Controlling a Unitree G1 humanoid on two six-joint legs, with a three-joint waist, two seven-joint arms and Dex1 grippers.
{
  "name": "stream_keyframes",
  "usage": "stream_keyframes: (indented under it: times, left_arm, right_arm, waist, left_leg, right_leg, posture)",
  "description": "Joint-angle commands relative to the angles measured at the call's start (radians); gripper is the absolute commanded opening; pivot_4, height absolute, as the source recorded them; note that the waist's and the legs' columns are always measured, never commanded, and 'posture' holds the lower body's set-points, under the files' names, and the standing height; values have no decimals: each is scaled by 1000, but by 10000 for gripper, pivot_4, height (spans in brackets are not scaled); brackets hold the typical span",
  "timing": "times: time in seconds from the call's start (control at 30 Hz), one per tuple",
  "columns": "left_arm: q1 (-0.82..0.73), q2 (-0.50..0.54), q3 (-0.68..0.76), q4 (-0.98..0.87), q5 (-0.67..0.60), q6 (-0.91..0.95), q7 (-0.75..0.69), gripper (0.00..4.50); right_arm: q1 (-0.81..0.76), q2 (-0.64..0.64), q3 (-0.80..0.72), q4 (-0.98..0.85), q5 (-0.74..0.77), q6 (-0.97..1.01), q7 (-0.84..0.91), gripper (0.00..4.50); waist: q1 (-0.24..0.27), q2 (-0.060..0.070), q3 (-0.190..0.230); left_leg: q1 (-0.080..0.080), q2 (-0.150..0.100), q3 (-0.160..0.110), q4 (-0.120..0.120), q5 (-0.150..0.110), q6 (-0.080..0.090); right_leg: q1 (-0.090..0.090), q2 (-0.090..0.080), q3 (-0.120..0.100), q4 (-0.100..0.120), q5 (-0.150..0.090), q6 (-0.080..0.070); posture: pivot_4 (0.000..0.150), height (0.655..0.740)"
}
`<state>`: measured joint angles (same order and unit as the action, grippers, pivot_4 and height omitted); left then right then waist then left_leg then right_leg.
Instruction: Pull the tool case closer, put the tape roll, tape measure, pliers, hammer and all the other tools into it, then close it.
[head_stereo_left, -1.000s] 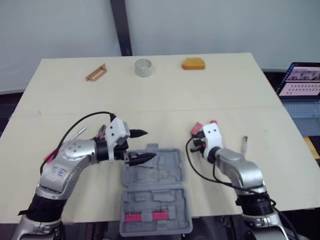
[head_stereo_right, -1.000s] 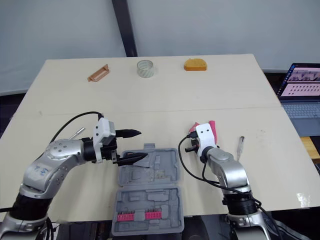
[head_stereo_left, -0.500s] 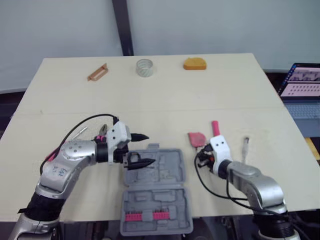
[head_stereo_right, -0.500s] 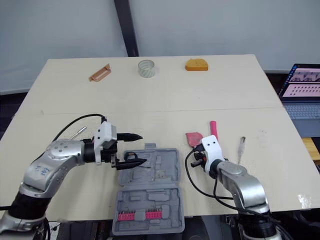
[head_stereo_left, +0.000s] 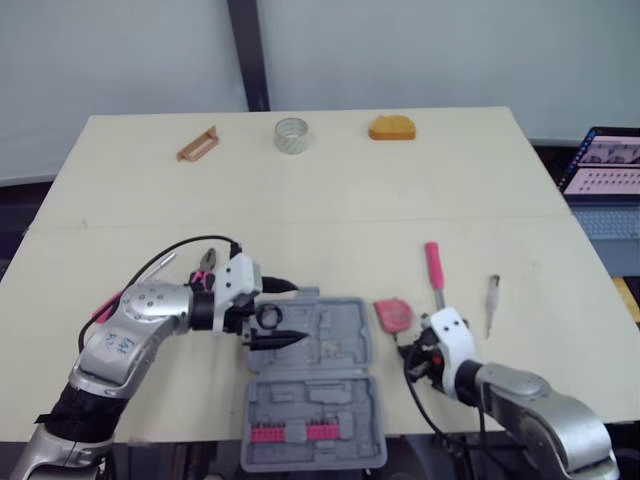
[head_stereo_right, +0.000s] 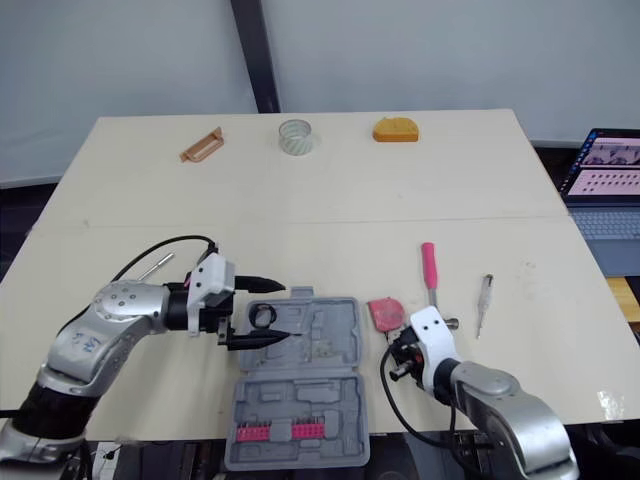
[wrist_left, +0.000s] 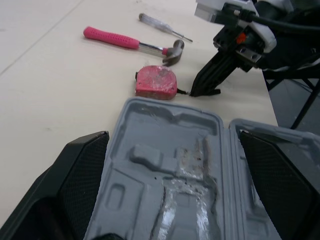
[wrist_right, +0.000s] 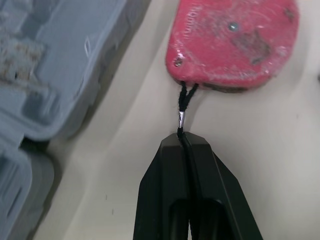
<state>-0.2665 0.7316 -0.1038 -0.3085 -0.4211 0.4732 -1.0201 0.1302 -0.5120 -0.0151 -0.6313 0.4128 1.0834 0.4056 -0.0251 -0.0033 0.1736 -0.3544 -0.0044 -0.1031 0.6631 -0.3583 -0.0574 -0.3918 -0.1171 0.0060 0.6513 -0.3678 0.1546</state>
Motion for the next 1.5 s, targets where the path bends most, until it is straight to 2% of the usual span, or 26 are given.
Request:
stream_keyframes:
  times: [0.03, 0.53, 0.83, 1.23, 1.33, 1.43, 1.5]
  left_arm:
    - [12, 23, 3, -44, 2, -24, -30, 45000]
    - [35, 46, -6, -76, -5, -33, -71, 45000]
    - [77, 67, -11, -127, -13, -37, -94, 45000]
    - [78, 71, -12, -119, 0, -52, -98, 45000]
    - [71, 63, -15, -109, 5, -65, -96, 45000]
    - [66, 56, -18, -104, 8, -86, -98, 45000]
    - [65, 53, -19, -102, 10, -107, -103, 45000]
  right_arm:
    - [61, -33, -46, -76, 48, 16, 39, 734]
    - [245, -141, -89, -180, 139, 7, 99, 734]
    - [246, -155, -72, -186, 193, 19, 94, 734]
    - [249, -205, -56, -156, 190, -38, 129, 734]
    - [220, -296, -131, -109, 206, -82, 227, 8739]
    - [166, -400, -166, -46, 187, -188, 363, 22622]
    - [117, -448, -183, 1, 189, -270, 459, 33573]
  waist:
    - [3, 0, 0]
    - [3, 0, 0]
    - [4, 0, 0]
    - [21, 0, 0]
    - [24, 0, 0]
    - [24, 0, 0]
    - [24, 0, 0]
  left_leg:
    - [0, 0, 0, 0, 0, 0]
    - [0, 0, 1, 0, -1, 2]
    - [0, 0, 0, 1, -1, 2]
    - [0, 0, 1, 1, -1, 2]
    - [0, -1, 1, 2, -1, 2]
    - [1, 0, 1, 3, -1, 2]
    - [1, 0, 1, 3, -2, 3]
  right_leg:
    - [0, 0, 0, -1, 0, 0]
    - [2, 0, 0, -6, 0, 0]
    - [2, 0, 0, -6, 0, 0]
    - [2, 0, 0, -7, 0, 0]
    - [2, 0, 1, -7, 0, 0]
    - [4, 0, 0, -7, 0, 0]
    - [4, 0, 0, -7, 0, 0]
  posture:
    - [1500, 7400]
    - [1500, 7400]
    - [1500, 7400]
    - [1500, 7400]
    - [1500, 7400]
    - [1500, 7400]
    - [1500, 7400]
